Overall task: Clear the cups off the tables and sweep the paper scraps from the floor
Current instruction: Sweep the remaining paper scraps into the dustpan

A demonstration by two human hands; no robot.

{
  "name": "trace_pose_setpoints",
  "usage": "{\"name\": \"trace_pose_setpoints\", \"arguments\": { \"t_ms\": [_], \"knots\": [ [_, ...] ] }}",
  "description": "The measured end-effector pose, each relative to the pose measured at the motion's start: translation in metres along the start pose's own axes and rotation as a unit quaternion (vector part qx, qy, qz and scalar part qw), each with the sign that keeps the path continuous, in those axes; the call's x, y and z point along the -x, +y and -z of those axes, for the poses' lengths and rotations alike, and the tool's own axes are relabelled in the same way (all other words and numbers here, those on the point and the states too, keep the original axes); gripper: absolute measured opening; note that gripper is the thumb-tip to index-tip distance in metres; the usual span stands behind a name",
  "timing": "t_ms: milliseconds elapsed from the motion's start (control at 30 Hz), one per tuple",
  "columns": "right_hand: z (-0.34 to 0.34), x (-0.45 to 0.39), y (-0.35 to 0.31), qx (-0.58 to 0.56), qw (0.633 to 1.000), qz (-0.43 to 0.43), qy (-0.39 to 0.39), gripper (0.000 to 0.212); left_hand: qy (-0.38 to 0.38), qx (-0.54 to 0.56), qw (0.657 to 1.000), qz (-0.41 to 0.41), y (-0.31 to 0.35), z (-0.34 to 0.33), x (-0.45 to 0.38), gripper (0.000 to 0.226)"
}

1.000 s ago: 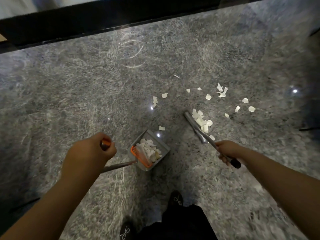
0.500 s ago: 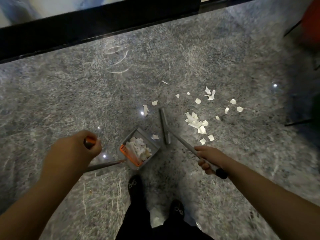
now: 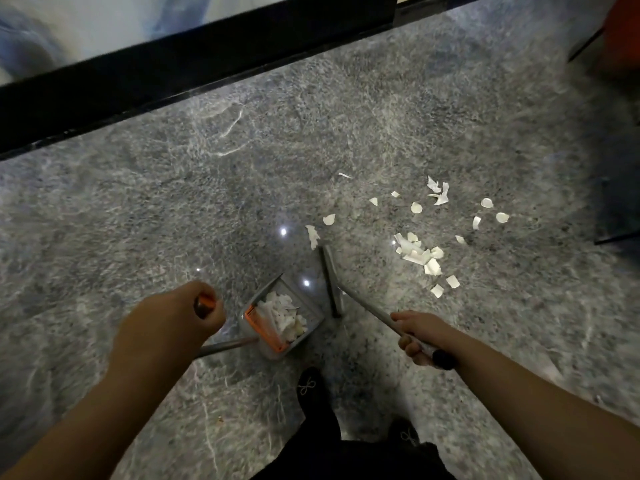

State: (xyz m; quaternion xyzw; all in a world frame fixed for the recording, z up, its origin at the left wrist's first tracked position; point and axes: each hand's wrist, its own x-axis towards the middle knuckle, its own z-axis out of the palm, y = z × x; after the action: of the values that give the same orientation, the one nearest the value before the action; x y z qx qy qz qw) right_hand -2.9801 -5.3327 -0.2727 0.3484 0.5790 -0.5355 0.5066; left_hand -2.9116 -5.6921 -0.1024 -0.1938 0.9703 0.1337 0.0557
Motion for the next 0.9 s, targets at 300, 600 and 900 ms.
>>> {"name": "trace_pose_setpoints", "arguments": {
  "t_ms": [300, 600, 900],
  "knots": [
    [-0.005, 0.006, -0.030, -0.038, 0.997, 0.019, 0.071, 0.029, -0.003, 0.020, 0.999, -0.029, -0.023, 0.000, -0.045, 0.013],
    [-0.027, 0.012, -0.092, -0.059, 0.996, 0.054, 0.027, 0.030, 0.002, 0.052, 0.999, -0.007, -0.020, 0.004, -0.079, 0.013],
    [-0.062, -0.026, -0.193, -0.032, 0.996, 0.047, -0.071, 0.022, 0.017, 0.055, 0.997, 0.054, -0.008, 0.009, -0.116, 0.014]
  ]
}}
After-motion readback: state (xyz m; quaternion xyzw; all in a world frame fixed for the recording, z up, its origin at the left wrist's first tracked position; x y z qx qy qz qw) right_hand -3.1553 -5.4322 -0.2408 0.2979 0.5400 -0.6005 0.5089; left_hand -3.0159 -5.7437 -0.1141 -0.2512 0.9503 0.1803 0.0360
